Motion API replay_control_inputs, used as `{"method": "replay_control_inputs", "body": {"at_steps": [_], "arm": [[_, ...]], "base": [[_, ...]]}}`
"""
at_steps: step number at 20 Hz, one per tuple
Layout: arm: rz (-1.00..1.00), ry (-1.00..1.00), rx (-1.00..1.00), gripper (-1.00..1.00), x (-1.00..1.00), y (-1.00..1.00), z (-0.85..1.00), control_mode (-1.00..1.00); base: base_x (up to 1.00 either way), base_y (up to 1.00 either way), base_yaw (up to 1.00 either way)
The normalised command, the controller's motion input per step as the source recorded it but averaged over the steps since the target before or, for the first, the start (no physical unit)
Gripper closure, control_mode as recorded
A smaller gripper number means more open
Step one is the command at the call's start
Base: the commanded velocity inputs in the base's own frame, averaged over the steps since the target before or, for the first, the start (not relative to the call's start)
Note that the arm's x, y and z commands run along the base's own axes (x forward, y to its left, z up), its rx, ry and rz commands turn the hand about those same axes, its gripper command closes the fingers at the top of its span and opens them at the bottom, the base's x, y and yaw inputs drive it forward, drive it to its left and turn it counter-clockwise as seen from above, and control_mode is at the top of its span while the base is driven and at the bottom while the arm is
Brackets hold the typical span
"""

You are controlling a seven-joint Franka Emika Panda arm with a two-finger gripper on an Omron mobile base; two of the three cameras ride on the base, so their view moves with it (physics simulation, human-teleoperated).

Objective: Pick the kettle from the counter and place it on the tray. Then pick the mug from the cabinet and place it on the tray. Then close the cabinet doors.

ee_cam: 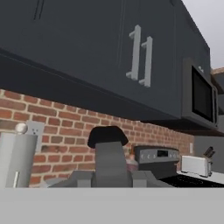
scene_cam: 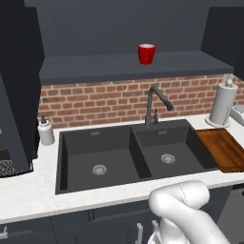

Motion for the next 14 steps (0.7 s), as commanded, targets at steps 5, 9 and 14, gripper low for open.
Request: {"method": "replay_control_inputs", "body": {"at_steps": [5,9,14], "arm": [[0.0,0.01,0.0,1.0,-0.19,0.56,0.23,-1.0],[0.0,0.06,0.0,1.0,-0.2,0.58,0.13,-1.0],[0.0,0.01,0.0,1.0,-0.04,0.58,0.18,-1.0]], "base": [[0.0,0.0,0.0],[0.0,0.0,0.0],[0.0,0.0,0.0]]}}
